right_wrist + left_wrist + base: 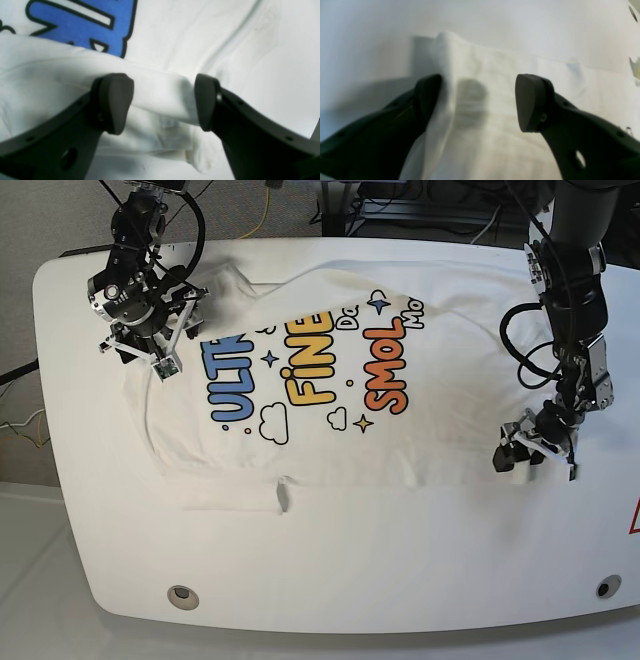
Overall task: Fold the T-shirt properly
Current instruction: 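Close the left gripper on the side edge near the hem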
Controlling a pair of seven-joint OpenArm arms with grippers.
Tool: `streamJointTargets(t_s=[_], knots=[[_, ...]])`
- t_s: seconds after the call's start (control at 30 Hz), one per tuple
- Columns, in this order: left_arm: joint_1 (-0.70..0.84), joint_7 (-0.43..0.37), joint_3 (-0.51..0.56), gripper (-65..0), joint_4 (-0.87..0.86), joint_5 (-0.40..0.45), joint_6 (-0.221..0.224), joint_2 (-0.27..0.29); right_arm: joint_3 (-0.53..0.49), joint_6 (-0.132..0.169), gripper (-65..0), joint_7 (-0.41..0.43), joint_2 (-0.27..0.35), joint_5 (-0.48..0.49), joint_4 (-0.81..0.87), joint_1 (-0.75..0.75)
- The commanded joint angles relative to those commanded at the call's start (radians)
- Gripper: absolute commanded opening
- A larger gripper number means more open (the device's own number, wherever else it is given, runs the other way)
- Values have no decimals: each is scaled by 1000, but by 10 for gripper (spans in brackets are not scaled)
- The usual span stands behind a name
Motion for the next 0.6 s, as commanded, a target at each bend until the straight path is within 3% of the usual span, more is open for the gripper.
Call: streamJointTargets(t_s=[0.47, 0.6], knots=[[0, 0, 0, -236, 3, 0, 2, 0, 0, 0, -251, 0, 0, 0, 2, 0], [0, 0, 0, -357, 5, 0, 0, -17, 0, 0, -251, 0, -2, 0, 2, 0]])
